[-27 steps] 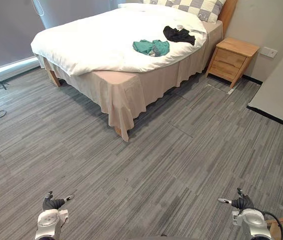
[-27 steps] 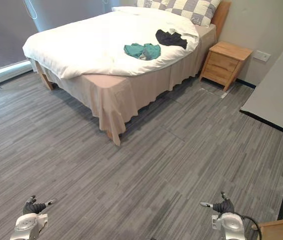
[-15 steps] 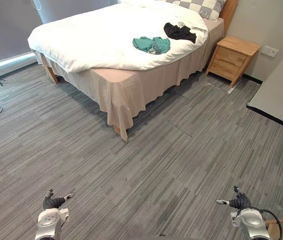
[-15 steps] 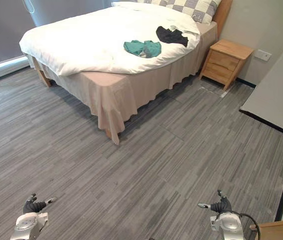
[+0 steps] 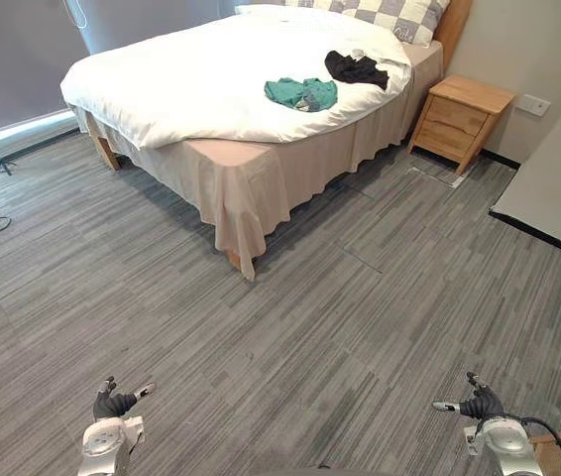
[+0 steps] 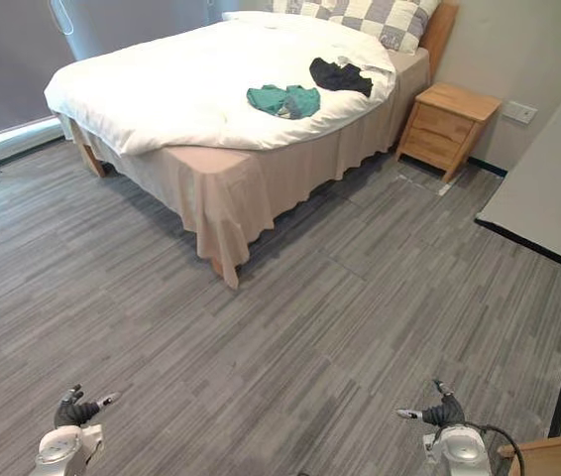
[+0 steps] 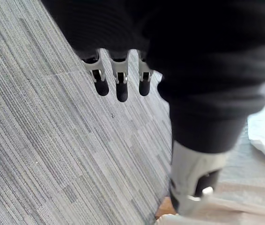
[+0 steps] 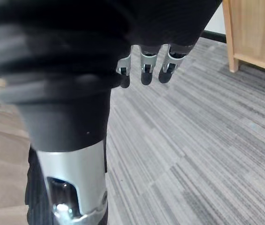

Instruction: Tidy the bed and pick cloth on bed and put in laundry

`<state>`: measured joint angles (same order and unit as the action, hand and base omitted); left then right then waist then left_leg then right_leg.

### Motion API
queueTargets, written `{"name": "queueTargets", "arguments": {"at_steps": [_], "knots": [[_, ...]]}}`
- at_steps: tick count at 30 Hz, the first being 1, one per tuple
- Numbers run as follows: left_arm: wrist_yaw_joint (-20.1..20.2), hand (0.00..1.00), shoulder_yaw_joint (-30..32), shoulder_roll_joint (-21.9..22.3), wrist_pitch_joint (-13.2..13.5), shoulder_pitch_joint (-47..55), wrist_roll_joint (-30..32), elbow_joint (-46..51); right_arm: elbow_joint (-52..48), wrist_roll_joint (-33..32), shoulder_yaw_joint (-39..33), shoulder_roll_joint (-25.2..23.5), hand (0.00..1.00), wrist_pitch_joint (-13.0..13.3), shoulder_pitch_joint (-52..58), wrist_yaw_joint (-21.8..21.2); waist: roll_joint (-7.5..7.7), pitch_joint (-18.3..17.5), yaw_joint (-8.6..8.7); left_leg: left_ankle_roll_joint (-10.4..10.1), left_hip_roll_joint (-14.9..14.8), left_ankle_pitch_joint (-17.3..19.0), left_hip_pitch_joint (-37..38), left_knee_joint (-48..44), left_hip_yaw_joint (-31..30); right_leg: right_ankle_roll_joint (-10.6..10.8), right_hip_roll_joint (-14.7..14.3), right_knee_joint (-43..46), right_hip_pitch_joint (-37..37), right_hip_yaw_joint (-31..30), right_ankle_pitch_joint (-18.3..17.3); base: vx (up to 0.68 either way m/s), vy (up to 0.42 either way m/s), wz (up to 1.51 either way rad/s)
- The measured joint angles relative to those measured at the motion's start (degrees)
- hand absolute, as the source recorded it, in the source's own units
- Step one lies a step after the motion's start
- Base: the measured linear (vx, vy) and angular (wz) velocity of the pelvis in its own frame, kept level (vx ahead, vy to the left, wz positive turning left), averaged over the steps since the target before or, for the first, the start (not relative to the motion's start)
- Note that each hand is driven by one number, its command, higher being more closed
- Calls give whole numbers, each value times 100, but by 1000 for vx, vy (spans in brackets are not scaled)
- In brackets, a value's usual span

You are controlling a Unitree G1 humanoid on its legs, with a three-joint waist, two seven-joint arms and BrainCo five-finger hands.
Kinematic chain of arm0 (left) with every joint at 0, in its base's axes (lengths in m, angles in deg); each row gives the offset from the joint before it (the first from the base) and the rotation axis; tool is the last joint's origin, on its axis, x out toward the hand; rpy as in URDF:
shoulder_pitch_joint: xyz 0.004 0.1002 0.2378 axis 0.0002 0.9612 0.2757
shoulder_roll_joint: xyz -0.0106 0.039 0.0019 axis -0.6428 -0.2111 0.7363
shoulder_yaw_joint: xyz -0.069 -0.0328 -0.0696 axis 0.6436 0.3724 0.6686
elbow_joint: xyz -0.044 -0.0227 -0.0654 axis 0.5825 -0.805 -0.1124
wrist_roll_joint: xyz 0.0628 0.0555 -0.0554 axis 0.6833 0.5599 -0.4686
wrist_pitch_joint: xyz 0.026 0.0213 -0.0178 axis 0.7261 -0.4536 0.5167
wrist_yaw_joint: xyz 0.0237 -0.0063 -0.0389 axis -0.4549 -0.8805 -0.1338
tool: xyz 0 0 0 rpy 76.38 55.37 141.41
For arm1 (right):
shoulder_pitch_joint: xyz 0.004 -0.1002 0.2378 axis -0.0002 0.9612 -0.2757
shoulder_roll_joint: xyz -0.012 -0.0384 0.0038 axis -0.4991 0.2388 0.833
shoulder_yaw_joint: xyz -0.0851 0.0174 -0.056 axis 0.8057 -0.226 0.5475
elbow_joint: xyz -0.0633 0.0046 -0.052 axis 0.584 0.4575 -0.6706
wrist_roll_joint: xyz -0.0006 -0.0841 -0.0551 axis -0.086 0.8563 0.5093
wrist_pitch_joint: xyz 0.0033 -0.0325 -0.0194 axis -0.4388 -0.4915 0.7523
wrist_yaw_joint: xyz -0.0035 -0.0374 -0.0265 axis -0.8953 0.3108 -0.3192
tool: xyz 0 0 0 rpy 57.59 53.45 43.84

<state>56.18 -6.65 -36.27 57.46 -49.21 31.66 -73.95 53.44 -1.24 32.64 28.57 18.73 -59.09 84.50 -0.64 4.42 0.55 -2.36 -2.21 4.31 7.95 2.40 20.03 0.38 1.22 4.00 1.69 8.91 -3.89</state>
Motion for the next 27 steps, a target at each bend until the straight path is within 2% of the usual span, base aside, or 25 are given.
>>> {"name": "queueTargets", "arguments": {"at_steps": [2,4,8,10,11,13,14,15,17,18,19,20,21,22,23,24,25,26,27], "knots": [[69,0,-45,-1,0,-21,-9,116,4,-17,11,-8,0,-1,-9,2,28,79,9,66,10,40,-114,-166,17,53,85,406,-231,-2,-133,-22,7,-1],[112,0,-103,-7,5,-21,-10,162,12,-16,25,-24,0,1,-29,18,29,144,13,132,-32,198,-184,-479,124,195,164,988,-482,3,-222,-54,29,-15],[195,0,-102,-54,13,-11,-4,167,40,-71,223,-47,0,14,-105,62,37,334,22,167,-59,393,-188,-774,296,219,240,1322,-598,18,-240,-86,41,-22],[222,0,-106,-119,19,-19,-2,167,64,-203,236,-99,0,15,-101,67,48,447,48,174,-54,470,-182,-818,286,283,274,1470,-701,30,-276,-104,21,-16],[232,0,-116,-168,20,-21,-1,167,76,-229,235,-122,0,15,-92,75,61,529,80,184,-57,557,-179,-848,272,421,310,1632,-808,101,-377,-66,-10,-7],[252,0,-223,-255,20,-31,-2,166,87,-242,231,-163,0,14,-90,106,54,663,148,145,-113,596,-172,-893,270,416,346,1645,-952,311,-421,-34,-42,-3],[294,0,-259,-268,30,-75,-5,152,86,-364,222,-195,0,16,-101,116,47,771,195,86,-231,635,-157,-955,269,374,321,1464,-1084,435,-376,40,-103,-5],[322,0,-264,-267,89,-88,-4,141,75,-489,181,-272,0,15,-98,120,48,861,223,33,-327,666,-101,-959,281,349,304,1119,-1203,505,-161,73,-124,-6],[334,0,-246,-269,153,-56,0,134,35,-526,175,-423,0,12,-40,126,114,948,227,-105,-413,717,49,-964,329,428,350,746,-1329,493,220,140,-154,-16],[351,0,-170,-273,200,71,11,135,-45,-502,168,-692,0,8,164,146,323,986,210,-399,-431,864,285,-1043,475,421,549,588,-1419,454,528,196,-216,-22],[353,0,-139,-271,208,122,13,135,-101,-488,168,-764,0,7,247,152,400,969,206,-466,-435,946,374,-1102,484,385,618,546,-1394,454,550,392,-382,-30],[349,0,-55,-178,219,244,16,134,-196,-458,134,-844,0,7,387,158,385,929,213,-680,-615,1142,599,-1192,549,9,589,790,-1373,595,900,430,-365,-21],[350,0,-44,-21,244,263,10,147,-297,-451,-29,-850,0,8,475,157,176,775,238,-791,-911,1265,656,-1157,609,-174,374,1204,-1575,750,589,486,-356,-21],[347,0,-40,80,295,268,9,205,-450,-447,-103,-834,0,7,510,161,58,655,262,-699,-1046,1326,618,-1086,647,-182,294,1516,-1747,835,333,452,-253,-3],[355,0,-27,189,369,296,10,223,-624,-443,-180,-804,0,9,516,154,18,569,292,-488,-1147,1343,651,-1002,703,-280,202,1711,-1836,871,49,411,-190,3],[370,0,-10,262,395,263,10,205,-659,-431,-226,-772,0,27,507,141,-16,568,304,-384,-1152,1189,634,-1343,644,-433,125,1727,-1823,860,-85,555,-240,-18],[409,0,27,399,405,247,10,186,-604,-405,-258,-688,0,13,427,105,-102,540,256,-374,-1401,1041,332,-2490,593,-514,-45,1695,-1756,812,-236,485,-201,-25],[426,0,27,465,430,265,10,189,-627,-405,-249,-686,0,26,374,51,-136,540,257,-209,-1706,567,-141,-3529,411,-604,-194,1455,-1477,797,-288,586,-255,-32],[426,0,27,516,478,300,7,192,-624,-405,-245,-678,0,25,347,6,-146,546,248,-180,-1846,307,-442,-4233,110,-669,-290,1246,-1232,740,-305,579,-230,-32]]}}
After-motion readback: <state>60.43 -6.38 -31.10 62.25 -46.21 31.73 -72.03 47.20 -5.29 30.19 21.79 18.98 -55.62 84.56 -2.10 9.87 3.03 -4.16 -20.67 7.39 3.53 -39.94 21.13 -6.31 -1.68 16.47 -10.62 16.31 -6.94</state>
